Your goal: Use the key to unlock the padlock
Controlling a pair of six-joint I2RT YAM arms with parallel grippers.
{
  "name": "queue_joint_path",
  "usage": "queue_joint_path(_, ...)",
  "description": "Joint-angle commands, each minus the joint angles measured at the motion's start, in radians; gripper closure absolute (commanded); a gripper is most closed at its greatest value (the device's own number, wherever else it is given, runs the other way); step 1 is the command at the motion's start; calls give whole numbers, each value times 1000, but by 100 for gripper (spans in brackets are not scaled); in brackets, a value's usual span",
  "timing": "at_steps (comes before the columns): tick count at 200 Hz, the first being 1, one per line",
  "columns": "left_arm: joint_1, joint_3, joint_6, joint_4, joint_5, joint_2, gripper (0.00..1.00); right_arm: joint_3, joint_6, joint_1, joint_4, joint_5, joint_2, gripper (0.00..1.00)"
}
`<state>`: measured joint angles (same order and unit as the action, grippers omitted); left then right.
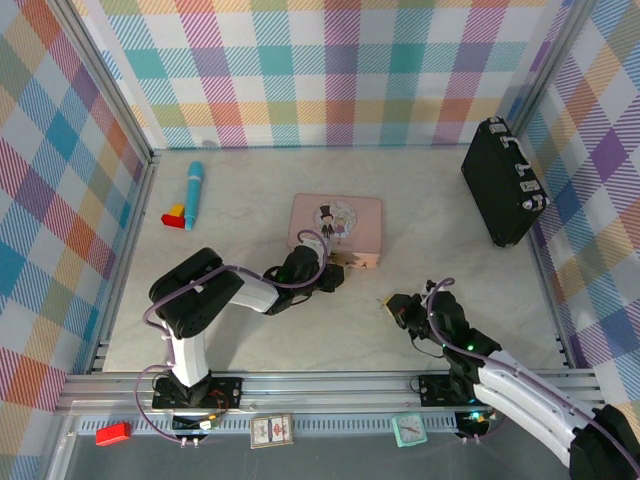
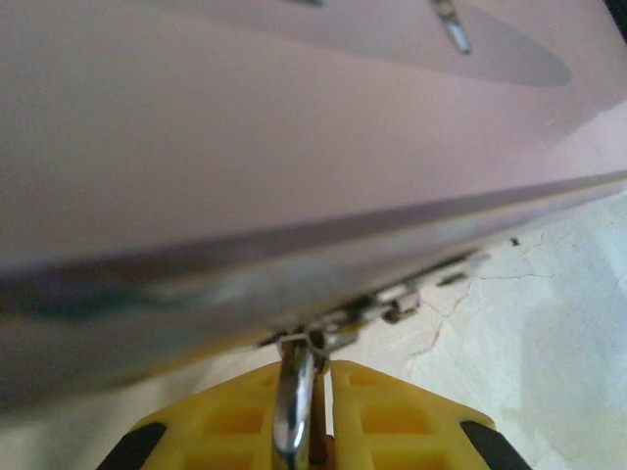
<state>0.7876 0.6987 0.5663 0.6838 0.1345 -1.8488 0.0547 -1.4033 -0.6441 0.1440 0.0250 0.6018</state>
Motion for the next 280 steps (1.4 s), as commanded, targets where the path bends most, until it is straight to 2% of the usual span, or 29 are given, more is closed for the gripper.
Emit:
queue_joint_path(1,24,42,130,-87,2,46,100,33,-43,1,174,42,68,100)
queue_joint_path(59,24,121,343,-139,77,27,100,14,-113,1,336,44,189,100)
queue_joint_path(94,25,114,465,-42,91,31,100,3,-141,1,420,28,241,100)
queue_joint_path(128,24,81,559,90,54,31,100,24,-152,1,480,24,318,100)
queue_joint_path(144,25,58,597,166,33,28,100,30,-157,2,562,24,369,100)
queue_joint_path(210,24,19,686,318,10,-5,100,70,-136,1,751,3,536,100)
queue_joint_path(280,25,12,733,356,11,-6,100,99,-122,14,951,7,699,100)
